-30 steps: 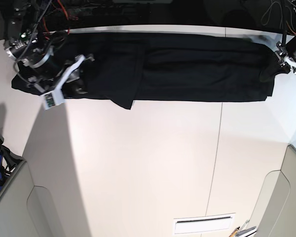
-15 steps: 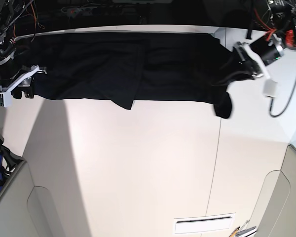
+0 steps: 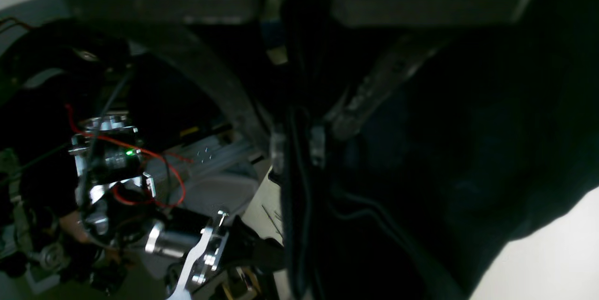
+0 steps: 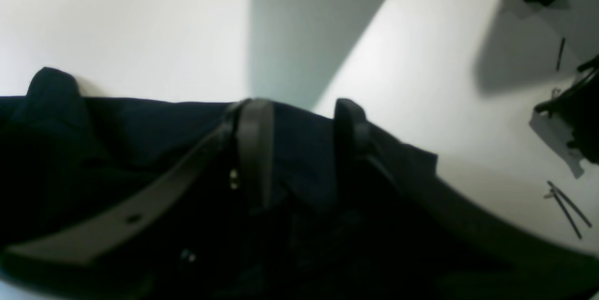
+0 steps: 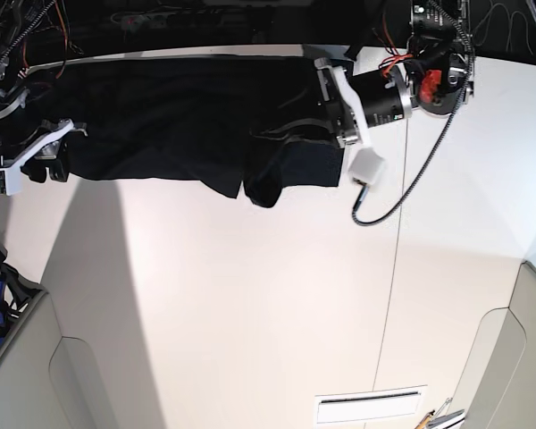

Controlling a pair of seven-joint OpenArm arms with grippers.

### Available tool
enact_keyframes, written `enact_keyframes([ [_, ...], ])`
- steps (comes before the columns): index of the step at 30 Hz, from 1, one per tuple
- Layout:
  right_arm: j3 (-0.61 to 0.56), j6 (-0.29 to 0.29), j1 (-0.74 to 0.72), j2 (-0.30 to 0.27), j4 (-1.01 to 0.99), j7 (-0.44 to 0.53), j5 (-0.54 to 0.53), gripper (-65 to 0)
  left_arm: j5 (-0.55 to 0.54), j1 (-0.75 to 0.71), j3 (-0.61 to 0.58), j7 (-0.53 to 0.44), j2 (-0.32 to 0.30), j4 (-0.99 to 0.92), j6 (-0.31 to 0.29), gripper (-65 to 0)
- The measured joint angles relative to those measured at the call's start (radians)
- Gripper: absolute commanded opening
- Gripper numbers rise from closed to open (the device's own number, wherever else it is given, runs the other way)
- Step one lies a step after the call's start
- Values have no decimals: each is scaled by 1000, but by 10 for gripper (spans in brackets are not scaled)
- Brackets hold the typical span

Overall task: Fold the T-shirt properly
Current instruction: 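Carry the strip end with the left gripper toward the right gripper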

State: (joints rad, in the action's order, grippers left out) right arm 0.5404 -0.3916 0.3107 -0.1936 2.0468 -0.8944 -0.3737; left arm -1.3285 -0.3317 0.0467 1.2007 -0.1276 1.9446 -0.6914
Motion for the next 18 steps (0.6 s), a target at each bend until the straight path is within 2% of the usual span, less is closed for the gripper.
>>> enact_keyframes([
  [2, 0, 0, 0, 0, 0, 0, 0, -429, 32, 11, -29, 0, 0, 0, 0, -650],
  [8, 0, 0, 0, 0, 0, 0, 0, -429, 39, 25, -61, -6, 2, 0, 2, -650],
  [14, 0, 0, 0, 0, 0, 0, 0, -429, 45, 25, -61, -12, 60, 0, 2, -650],
  [18, 0, 0, 0, 0, 0, 0, 0, -429, 48, 25, -60, -13, 61, 0, 2, -650],
])
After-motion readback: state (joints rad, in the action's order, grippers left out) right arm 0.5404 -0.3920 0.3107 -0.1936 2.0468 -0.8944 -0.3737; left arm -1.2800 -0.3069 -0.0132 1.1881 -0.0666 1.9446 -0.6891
